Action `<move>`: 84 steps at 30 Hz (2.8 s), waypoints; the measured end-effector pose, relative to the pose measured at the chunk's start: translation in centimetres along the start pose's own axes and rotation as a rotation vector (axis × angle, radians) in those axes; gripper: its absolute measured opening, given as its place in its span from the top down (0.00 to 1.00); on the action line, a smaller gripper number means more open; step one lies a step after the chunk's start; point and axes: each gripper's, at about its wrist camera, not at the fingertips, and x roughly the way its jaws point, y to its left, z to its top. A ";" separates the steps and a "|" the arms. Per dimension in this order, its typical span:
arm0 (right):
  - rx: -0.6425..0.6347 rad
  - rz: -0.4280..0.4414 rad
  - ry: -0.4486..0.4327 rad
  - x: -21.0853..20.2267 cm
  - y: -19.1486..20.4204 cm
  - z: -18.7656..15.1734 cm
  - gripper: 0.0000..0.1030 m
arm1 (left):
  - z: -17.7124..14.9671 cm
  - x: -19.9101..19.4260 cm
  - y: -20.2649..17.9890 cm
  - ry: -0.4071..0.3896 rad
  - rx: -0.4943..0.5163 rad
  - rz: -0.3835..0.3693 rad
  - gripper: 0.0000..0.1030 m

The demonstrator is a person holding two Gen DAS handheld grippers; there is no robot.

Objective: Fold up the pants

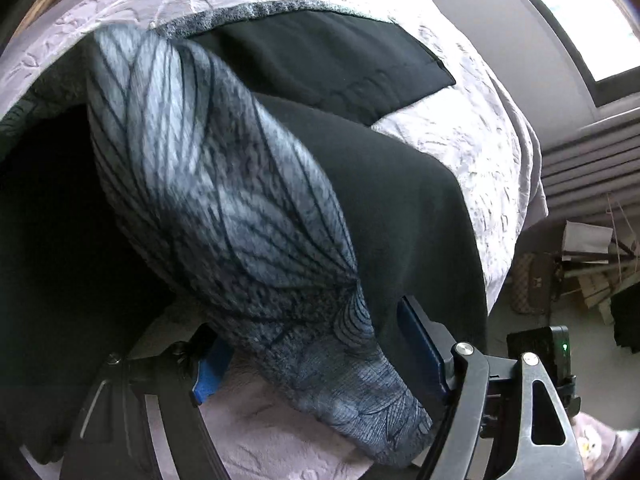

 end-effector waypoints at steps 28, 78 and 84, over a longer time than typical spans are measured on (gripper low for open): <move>-0.197 -0.100 -0.169 -10.0 20.3 34.6 0.86 | 18.2 -5.7 0.1 -0.296 -0.228 0.219 0.24; -0.728 -0.620 -0.137 1.5 21.3 34.7 0.59 | 14.6 -2.3 12.7 -0.261 -0.544 0.583 0.14; -0.666 -0.646 -0.216 -0.7 21.6 38.4 0.59 | 16.4 -4.4 17.2 -0.300 -0.593 0.603 0.13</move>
